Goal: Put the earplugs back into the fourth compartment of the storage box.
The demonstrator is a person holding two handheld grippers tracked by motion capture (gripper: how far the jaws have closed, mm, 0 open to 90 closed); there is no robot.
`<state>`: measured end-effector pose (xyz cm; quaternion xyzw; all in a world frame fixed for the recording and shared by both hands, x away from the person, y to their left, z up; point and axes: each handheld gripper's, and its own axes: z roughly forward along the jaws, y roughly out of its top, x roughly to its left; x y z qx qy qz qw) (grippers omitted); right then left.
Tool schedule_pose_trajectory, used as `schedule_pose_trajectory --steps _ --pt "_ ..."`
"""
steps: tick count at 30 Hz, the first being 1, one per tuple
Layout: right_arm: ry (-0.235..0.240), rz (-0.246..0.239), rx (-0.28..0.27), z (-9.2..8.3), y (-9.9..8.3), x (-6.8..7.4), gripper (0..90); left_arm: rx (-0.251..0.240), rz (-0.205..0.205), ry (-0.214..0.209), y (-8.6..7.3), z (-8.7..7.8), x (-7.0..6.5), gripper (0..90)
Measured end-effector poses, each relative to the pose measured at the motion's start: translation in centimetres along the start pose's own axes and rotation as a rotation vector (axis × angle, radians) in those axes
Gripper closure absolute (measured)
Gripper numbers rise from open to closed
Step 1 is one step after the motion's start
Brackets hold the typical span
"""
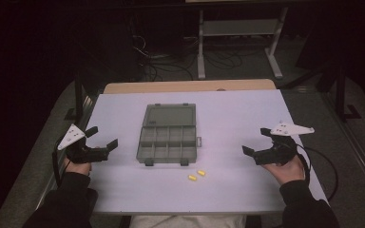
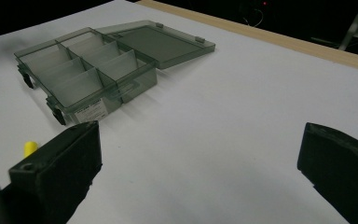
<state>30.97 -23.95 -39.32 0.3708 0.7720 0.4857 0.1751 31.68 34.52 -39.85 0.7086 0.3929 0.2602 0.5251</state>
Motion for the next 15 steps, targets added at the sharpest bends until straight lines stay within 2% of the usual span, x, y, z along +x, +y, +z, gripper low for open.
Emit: schedule_pose_trajectory --steps 9,15 --pt "0.005 -0.005 0.005 0.10 0.11 0.28 0.0 -0.002 0.022 0.006 0.04 -0.12 -0.21 0.0" --pt "0.017 0.006 0.031 0.21 0.46 0.53 0.0 -0.009 0.024 0.006 0.06 -0.11 -0.25 0.0"
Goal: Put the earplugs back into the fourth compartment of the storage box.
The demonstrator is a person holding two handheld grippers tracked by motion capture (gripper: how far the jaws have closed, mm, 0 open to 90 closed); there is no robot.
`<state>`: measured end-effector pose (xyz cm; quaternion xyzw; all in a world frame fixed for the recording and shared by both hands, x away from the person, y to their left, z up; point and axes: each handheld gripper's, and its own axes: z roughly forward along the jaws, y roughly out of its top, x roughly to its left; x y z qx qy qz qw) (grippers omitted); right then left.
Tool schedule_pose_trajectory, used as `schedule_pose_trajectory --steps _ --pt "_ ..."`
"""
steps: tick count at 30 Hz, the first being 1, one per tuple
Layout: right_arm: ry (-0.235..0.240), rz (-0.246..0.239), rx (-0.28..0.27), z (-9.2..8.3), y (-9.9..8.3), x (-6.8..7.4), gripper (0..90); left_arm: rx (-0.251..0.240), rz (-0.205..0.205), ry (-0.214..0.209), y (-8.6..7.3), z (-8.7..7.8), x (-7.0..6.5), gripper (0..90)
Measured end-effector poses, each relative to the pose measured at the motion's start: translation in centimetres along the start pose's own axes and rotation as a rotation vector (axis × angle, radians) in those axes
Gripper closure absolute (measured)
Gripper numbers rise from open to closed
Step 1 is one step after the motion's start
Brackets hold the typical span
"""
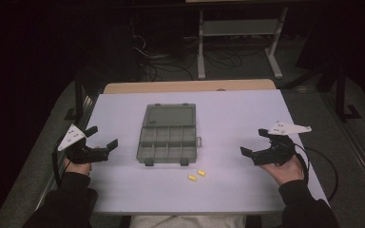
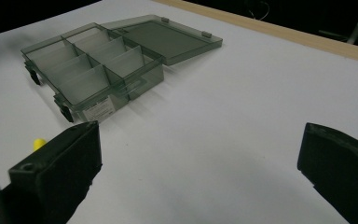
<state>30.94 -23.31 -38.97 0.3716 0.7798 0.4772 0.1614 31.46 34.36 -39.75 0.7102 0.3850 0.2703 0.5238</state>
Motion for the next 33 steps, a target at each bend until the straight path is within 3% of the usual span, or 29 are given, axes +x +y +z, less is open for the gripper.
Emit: schedule_pose_trajectory --steps 16,23,33 --pt "0.050 -0.094 0.038 0.4 2.7 2.6 0.0 0.005 0.007 0.006 0.0 -0.1 -0.1 0.0" --pt "0.093 -0.150 0.086 1.6 3.7 4.3 0.0 0.004 0.009 0.006 0.0 -0.1 -0.1 0.0" --pt "0.135 -0.189 0.164 3.6 4.1 5.7 0.0 0.005 0.006 0.005 0.0 -0.1 -0.2 0.0"
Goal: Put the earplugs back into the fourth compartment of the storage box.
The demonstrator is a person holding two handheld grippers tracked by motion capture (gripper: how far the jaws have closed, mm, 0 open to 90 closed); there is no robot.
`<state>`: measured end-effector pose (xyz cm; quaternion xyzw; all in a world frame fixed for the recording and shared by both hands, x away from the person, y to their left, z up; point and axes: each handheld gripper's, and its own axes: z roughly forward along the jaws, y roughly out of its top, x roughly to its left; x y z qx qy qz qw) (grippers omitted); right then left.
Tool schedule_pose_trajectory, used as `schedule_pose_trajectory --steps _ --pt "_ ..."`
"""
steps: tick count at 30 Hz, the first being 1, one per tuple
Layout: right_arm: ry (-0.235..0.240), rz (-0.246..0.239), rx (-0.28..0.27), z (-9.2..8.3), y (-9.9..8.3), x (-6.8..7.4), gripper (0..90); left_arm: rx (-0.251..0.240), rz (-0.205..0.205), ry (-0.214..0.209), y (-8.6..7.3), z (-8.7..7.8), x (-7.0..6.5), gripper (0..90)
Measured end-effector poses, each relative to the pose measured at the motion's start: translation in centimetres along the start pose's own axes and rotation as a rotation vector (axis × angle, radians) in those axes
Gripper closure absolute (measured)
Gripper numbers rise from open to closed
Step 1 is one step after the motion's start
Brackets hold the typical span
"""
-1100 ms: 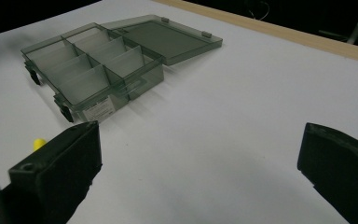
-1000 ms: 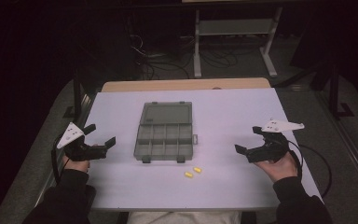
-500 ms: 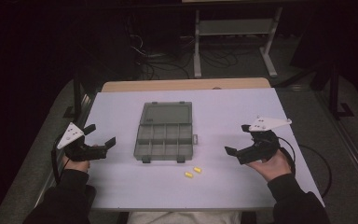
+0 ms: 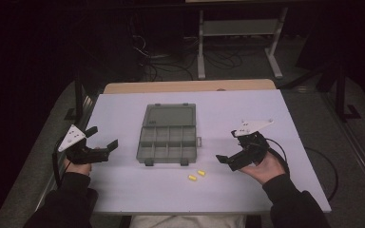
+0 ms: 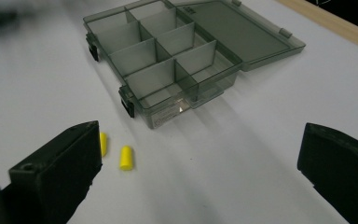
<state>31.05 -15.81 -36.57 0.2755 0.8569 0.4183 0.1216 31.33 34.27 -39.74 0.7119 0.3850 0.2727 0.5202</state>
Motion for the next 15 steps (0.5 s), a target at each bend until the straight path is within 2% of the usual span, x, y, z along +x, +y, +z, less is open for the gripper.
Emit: schedule_pose_trajectory --steps 15 --pt "0.061 -0.050 0.101 3.0 0.7 1.4 0.0 0.001 -0.002 -0.002 0.0 0.0 0.0 0.0"
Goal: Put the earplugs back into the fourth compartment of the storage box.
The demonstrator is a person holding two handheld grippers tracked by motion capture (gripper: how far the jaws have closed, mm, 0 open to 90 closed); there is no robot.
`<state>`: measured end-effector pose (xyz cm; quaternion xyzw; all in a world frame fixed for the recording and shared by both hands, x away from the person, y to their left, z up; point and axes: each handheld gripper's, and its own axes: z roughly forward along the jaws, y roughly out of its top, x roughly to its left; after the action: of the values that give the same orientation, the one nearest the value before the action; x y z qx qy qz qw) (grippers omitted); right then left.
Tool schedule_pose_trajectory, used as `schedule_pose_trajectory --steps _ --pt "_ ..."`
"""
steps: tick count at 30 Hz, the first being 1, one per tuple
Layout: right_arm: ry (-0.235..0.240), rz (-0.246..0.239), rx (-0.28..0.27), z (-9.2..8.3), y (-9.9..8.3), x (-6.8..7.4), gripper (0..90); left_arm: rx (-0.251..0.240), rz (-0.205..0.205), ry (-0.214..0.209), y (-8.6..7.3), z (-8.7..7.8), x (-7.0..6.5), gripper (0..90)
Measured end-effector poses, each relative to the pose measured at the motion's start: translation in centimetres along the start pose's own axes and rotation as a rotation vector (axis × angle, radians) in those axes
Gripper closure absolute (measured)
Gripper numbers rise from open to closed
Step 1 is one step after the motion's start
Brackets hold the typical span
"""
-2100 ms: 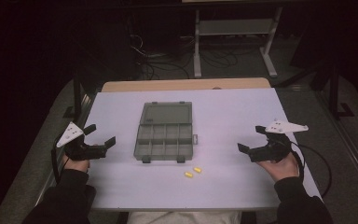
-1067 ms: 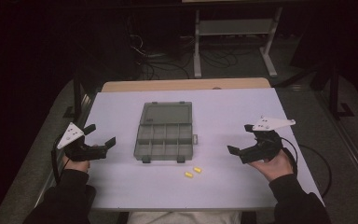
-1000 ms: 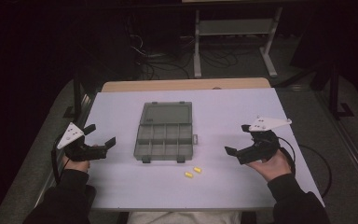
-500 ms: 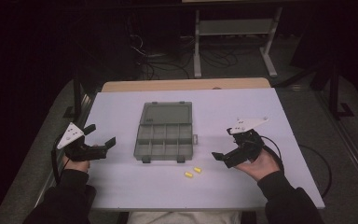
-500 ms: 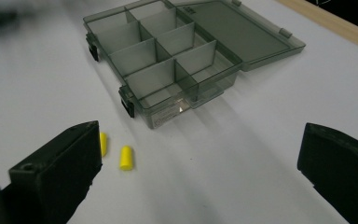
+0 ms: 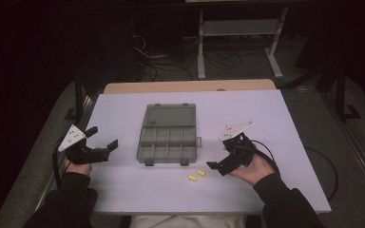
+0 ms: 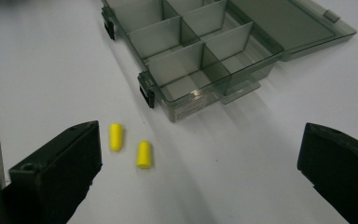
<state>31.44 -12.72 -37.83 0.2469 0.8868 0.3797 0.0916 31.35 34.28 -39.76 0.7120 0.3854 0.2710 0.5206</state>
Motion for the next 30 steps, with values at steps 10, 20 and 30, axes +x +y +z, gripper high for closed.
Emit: schedule_pose_trajectory --steps 10,20,30 --pt "0.030 -0.022 0.058 2.0 0.2 0.7 0.0 0.003 -0.001 -0.003 0.0 0.0 0.0 0.0" --pt "0.057 -0.044 0.106 3.7 0.1 1.2 0.0 0.002 -0.001 -0.008 0.0 0.1 0.0 0.0" --pt "0.089 -0.062 0.169 5.6 -0.4 1.5 5.4 0.002 0.001 -0.010 0.0 0.1 -0.1 0.0"
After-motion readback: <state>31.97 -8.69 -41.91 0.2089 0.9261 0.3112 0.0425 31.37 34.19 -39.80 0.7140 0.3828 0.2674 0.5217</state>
